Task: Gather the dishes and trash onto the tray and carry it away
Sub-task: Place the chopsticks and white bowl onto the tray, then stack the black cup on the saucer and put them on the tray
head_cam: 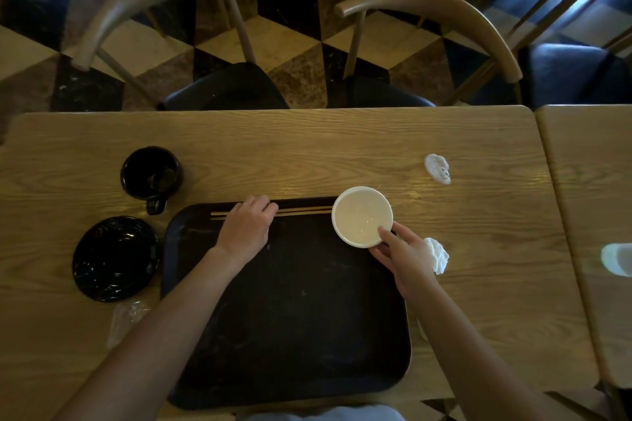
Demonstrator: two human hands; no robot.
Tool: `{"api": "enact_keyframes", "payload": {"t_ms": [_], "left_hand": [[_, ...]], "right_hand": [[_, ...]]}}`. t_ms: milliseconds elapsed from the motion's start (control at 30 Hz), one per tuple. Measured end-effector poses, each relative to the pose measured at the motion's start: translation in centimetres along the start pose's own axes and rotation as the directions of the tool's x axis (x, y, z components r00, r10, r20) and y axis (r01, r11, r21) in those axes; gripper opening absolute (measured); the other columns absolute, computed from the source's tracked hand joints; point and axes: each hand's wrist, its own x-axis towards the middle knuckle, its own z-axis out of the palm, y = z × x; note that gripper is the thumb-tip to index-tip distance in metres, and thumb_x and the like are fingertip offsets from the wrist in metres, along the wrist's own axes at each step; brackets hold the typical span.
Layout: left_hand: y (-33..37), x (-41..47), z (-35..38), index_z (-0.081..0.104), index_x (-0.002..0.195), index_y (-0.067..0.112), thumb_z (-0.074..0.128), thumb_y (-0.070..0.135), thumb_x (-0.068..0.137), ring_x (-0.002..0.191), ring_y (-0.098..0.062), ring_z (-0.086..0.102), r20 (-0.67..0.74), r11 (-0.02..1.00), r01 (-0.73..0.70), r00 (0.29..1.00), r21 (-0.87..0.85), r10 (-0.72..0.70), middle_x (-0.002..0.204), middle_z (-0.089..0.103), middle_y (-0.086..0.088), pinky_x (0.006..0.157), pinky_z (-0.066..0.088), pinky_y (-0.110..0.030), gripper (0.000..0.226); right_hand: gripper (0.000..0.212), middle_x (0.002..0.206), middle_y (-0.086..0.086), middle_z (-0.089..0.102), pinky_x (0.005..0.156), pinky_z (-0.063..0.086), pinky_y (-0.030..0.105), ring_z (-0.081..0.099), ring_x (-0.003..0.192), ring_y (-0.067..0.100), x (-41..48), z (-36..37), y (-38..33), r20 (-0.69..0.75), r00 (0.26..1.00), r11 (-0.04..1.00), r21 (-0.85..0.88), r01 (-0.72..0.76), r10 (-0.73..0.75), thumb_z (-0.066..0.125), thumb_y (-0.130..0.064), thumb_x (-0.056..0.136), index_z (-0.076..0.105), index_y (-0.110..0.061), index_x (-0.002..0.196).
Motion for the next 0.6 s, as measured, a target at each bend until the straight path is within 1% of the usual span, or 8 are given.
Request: {"api": "enact_keyframes", "payload": {"t_ms": [133,233,300,500,600], "left_hand": [[0.2,-0.3,0.2,0.066,0.118,0.014,0.076,0.009,0.080,0.107,-0.022,0.064,-0.003,1.000,0.028,1.000,-0.002,-0.028,0.116,0.065,-0.006,0.090,0.055,-0.037,0.039],[0.1,-0.6,0.2,0.065,0.120,0.013,0.075,0.009,0.081,0.108,-0.024,0.063,-0.012,0.999,0.039,0.999,0.002,-0.039,0.117,0.064,-0.007,0.091,0.055,-0.038,0.041],[0.0,-0.9,0.2,0.065,0.123,0.012,0.074,0.010,0.083,0.109,-0.024,0.063,-0.024,0.999,0.050,0.998,-0.003,-0.050,0.118,0.064,-0.007,0.091,0.055,-0.038,0.041],[0.3,-2.4,0.0,0.064,0.124,0.013,0.069,0.016,0.087,0.109,-0.022,0.063,-0.058,0.994,0.107,0.993,-0.016,-0.107,0.119,0.064,-0.006,0.089,0.055,-0.037,0.037],[0.6,-3.6,-0.2,0.064,0.124,0.014,0.069,0.017,0.088,0.107,-0.021,0.063,-0.091,0.988,0.145,0.985,-0.047,-0.149,0.119,0.063,-0.005,0.088,0.055,-0.036,0.036]], "right_hand": [[0.041,0.112,0.007,0.070,0.088,0.060,0.040,0.071,0.102,0.022,-0.2,-0.3,0.1,0.007,0.999,0.997,-0.076,0.034,-0.033,0.069,-0.019,0.094,0.061,-0.015,0.133],[0.040,0.110,0.006,0.071,0.086,0.061,0.037,0.071,0.100,0.019,-0.4,-0.7,0.2,0.006,0.998,0.987,-0.149,0.066,-0.065,0.068,-0.024,0.094,0.061,-0.017,0.133],[0.040,0.108,0.006,0.071,0.086,0.061,0.038,0.072,0.099,0.018,-0.5,-1.2,0.5,-0.006,0.997,0.979,-0.189,0.079,-0.081,0.068,-0.026,0.094,0.061,-0.017,0.133],[0.040,0.106,0.008,0.072,0.089,0.060,0.039,0.071,0.098,0.019,-0.9,-2.6,0.6,0.013,0.992,0.949,-0.289,0.123,-0.125,0.066,-0.025,0.095,0.060,-0.012,0.133],[0.036,0.104,0.007,0.074,0.088,0.060,0.039,0.073,0.095,0.018,-1.3,-3.5,0.4,0.021,0.982,0.916,-0.359,0.180,-0.185,0.065,-0.024,0.096,0.064,-0.012,0.130]]}}
